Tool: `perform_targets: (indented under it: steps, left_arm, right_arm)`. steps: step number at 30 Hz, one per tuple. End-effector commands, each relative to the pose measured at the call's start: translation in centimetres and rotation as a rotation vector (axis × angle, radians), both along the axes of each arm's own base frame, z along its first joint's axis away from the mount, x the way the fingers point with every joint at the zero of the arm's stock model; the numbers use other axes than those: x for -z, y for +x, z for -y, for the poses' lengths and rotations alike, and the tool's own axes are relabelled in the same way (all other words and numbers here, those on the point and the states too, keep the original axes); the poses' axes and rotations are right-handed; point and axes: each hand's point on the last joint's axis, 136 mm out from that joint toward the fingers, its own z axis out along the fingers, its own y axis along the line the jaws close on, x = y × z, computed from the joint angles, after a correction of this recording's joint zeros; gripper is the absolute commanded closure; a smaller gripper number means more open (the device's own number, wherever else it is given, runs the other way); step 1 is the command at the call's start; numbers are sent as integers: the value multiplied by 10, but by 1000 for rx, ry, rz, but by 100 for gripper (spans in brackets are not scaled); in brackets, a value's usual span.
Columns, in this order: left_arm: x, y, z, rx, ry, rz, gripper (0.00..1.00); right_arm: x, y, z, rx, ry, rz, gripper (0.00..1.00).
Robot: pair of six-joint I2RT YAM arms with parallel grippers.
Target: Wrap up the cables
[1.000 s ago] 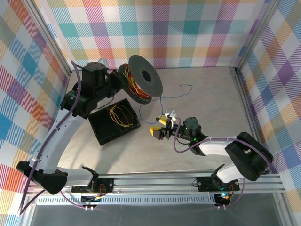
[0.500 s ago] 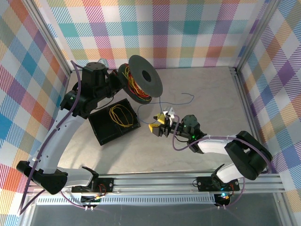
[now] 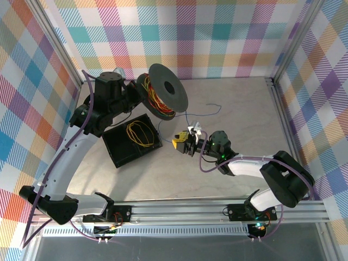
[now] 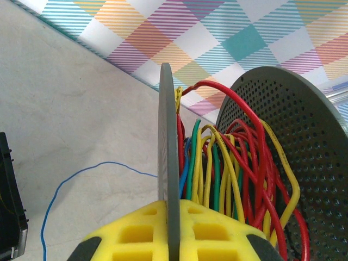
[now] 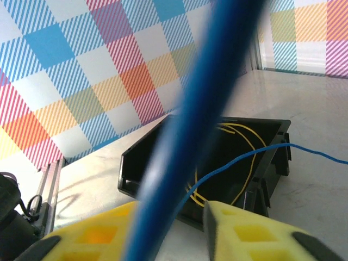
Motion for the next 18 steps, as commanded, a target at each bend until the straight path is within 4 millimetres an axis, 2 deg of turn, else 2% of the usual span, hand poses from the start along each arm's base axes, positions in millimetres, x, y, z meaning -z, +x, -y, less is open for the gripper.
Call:
perform_targets:
  steps: [1,4,8,12,15,18]
  left_arm:
    - [-60,1,-3,-16,-124,181,100]
    - [-57,5,-9,-54,-113,181,100]
    - [-54,19,-20,-146,-85,193,100]
    - [-48,42,-32,-253,-10,208,100]
    - [-33,63,-41,-328,117,184,100]
    - [-9,82,-35,-321,218,139,100]
  right_arm:
    - [-14,-3,-5,-29,27,21,80]
    - [-15,-6,-3,-30,21,7,100]
    - [-10,-17,-1,-37,-50,-4,100]
    - [1,-39,-3,-76,-197,-5,100]
    - [-1,-53,3,-92,-274,-5,100]
    - [-11,-62,12,-96,-337,-1,100]
